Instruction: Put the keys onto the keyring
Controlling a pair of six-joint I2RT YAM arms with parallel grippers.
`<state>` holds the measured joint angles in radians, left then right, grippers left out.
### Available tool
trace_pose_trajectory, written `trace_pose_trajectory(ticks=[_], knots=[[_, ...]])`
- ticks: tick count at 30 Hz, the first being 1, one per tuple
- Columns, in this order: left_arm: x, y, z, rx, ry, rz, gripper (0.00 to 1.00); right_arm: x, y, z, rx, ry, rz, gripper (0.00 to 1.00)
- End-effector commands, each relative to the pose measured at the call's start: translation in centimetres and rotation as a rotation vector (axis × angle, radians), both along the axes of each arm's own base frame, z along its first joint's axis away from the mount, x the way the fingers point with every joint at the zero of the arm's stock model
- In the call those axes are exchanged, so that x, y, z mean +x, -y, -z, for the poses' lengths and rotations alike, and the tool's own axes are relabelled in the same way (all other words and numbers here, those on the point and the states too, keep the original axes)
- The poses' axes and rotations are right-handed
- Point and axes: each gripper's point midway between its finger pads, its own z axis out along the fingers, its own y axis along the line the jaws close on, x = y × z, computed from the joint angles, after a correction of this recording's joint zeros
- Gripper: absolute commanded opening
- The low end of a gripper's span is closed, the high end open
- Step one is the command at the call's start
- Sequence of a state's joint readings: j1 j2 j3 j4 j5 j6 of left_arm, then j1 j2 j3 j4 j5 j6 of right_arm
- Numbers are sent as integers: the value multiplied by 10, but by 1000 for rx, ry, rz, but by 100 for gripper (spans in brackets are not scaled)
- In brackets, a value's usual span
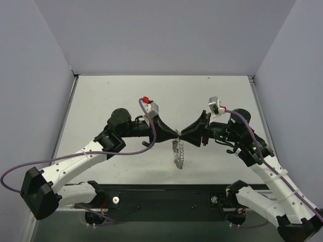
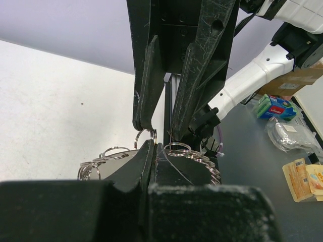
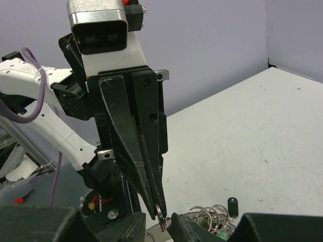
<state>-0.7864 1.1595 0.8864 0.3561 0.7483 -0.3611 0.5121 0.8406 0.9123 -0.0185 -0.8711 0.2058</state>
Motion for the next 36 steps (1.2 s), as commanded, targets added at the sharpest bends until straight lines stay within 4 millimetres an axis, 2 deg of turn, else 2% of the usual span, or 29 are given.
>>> trace_pose_trajectory(ticks=[1, 4, 12, 13, 15, 16, 19, 20, 22, 23, 24, 26, 30, 35, 36], knots=[[-9, -5, -37, -106, 91, 20, 0, 3, -2, -8, 15, 45, 1, 31], [-9, -5, -40, -113, 91, 19, 0, -1, -6, -7, 17, 37, -40, 24], [-8, -4, -45, -132, 89, 19, 0, -6, -12, -2, 15, 14, -78, 23], [-8, -4, -46, -133, 88, 19, 0, -4, -12, -1, 14, 10, -74, 20], [-8, -3, -46, -134, 88, 21, 0, -4, -13, -2, 17, 9, -79, 9], [-8, -3, -45, -132, 85, 21, 0, -3, -13, 0, 14, 4, -76, 0], [-6, -4, -44, -118, 87, 5, 0, -1, -12, -4, 18, 13, -58, 0], [-2, -5, -39, -98, 73, -20, 23, -1, -11, -4, 18, 15, -50, 0], [5, -10, -43, -89, 90, -79, 52, 0, -9, -5, 19, 27, -35, 0], [8, -13, -38, -58, 75, -107, 72, 0, -8, -8, 22, 34, -36, 0], [10, -19, -43, -56, 101, -137, 79, -1, -7, -9, 24, 39, -34, 0], [15, -27, -42, -28, 101, -189, 87, -2, -6, -12, 23, 51, -35, 0], [13, -38, -53, -15, 142, -202, 87, -6, -2, -21, 35, 93, -33, 0], [1, -34, -57, 0, 150, -113, 78, -10, -1, -34, 93, 131, -33, 0], [-2, -32, -54, 7, 143, -85, 75, -14, -2, -41, 119, 160, -48, 0]])
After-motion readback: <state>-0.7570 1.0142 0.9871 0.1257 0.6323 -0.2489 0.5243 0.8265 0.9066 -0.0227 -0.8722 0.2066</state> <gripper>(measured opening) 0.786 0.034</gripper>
